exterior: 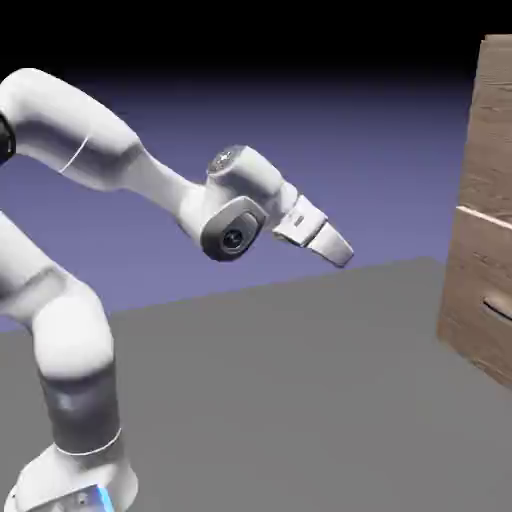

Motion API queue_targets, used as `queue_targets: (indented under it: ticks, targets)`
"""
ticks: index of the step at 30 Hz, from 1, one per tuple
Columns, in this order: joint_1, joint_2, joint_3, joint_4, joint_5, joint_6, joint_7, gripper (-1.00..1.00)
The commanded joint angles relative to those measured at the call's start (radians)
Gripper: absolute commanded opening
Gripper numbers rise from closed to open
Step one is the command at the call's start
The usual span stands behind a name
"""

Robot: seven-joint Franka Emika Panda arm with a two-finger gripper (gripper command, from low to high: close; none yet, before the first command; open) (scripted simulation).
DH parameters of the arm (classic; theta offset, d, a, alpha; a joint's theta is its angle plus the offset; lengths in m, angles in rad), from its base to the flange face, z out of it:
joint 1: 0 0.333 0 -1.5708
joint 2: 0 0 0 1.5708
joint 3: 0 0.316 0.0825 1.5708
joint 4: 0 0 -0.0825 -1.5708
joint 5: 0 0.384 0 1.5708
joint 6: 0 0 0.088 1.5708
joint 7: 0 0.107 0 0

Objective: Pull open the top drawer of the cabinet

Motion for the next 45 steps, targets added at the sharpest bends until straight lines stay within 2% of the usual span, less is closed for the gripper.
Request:
queue_targets:
  ticks: [1, 38, 40, 45]
  targets:
    - [-0.008, 0.03, 0.01, 0.036, 0.002, 0.012, 0.033, 0.0]
    - [-0.318, 1.127, 0.397, 1.377, 0.067, 0.458, 1.262, 0.0]
    - [-0.322, 1.141, 0.402, 1.395, 0.068, 0.464, 1.278, 0.0]
    - [-0.26, 1.193, 0.354, 1.523, 0.285, 0.409, 1.08, 0.0]
